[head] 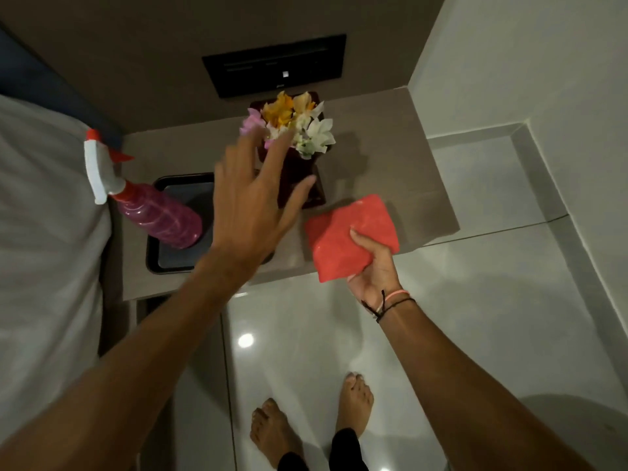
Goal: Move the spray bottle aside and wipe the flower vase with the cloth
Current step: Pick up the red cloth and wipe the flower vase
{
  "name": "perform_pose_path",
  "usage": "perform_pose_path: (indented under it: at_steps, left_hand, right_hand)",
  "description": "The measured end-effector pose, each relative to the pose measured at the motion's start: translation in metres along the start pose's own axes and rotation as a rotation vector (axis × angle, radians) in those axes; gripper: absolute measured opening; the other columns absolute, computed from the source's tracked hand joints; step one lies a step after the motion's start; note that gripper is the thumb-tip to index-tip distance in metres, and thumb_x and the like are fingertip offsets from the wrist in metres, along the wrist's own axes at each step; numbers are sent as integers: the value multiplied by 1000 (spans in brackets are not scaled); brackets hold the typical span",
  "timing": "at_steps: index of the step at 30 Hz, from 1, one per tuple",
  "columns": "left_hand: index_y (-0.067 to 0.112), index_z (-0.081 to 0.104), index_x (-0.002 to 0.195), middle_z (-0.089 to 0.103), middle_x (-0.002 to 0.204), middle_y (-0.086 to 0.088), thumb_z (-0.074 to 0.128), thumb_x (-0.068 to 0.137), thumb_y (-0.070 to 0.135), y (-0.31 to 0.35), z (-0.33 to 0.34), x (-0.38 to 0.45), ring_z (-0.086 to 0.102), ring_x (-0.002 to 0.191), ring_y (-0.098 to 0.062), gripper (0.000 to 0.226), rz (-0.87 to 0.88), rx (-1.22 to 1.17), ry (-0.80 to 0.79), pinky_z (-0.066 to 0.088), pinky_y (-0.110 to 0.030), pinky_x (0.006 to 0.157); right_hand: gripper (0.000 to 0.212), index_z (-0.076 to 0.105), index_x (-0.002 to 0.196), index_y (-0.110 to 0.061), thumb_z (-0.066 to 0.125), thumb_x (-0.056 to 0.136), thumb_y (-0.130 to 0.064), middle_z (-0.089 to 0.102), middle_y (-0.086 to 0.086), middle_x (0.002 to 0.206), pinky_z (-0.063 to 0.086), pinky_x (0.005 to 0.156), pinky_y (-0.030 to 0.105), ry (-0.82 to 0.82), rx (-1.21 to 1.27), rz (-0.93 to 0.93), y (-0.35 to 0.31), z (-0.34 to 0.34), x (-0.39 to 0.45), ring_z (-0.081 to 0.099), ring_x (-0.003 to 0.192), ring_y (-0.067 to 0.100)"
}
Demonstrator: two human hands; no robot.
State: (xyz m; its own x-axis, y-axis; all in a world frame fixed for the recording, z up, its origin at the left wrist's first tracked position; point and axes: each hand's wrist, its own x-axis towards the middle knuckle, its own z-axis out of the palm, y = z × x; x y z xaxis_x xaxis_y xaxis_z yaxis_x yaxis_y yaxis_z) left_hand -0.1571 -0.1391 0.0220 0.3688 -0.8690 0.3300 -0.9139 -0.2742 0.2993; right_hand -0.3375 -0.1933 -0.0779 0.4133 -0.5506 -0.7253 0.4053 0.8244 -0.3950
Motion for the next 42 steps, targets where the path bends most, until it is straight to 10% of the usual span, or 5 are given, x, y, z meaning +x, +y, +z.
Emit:
perform_pose_path:
  at_steps: [6,12,21,32,42]
  left_hand:
    - [33,11,163,6,172,-18,27,98,72,-6,18,78,7,161,-33,78,123,262,-328,9,-54,130]
    - [37,18,162,14,172,-15,23,102,66,-22,34,111,12,160,-33,67,142,199,-414,13,-55,129]
    - [24,17,162,22,170,-16,22,100,70,-50,34,161,19,159,-33,78,179,128,-497,21,-53,128]
    - [22,27,161,30,167,-15,22,99,71,-52,36,168,28,155,-34,79,185,97,-491,27,-53,124]
    - [28,26,160,28,167,-18,23,98,71,-48,36,154,25,157,-35,76,225,122,-441,24,-54,126]
  right_hand:
    - [48,59,127,-8,57,82,10,67,10,111,55,86,36,125,-12,-56,3,22,17,65,94,25]
    - [40,61,122,-14,68,86,2,69,-2,107,53,97,40,366,-84,-358,9,60,31,65,102,19]
    - [68,38,153,-13,50,88,0,34,17,163,22,126,37,310,-1344,-1226,31,99,71,28,152,33]
    - [69,25,159,-19,50,94,-23,25,20,165,31,119,57,242,-2304,-1209,51,45,97,24,153,38]
    - [73,40,153,-19,68,86,-14,39,19,155,33,118,30,430,-1557,-1217,50,65,57,38,140,31]
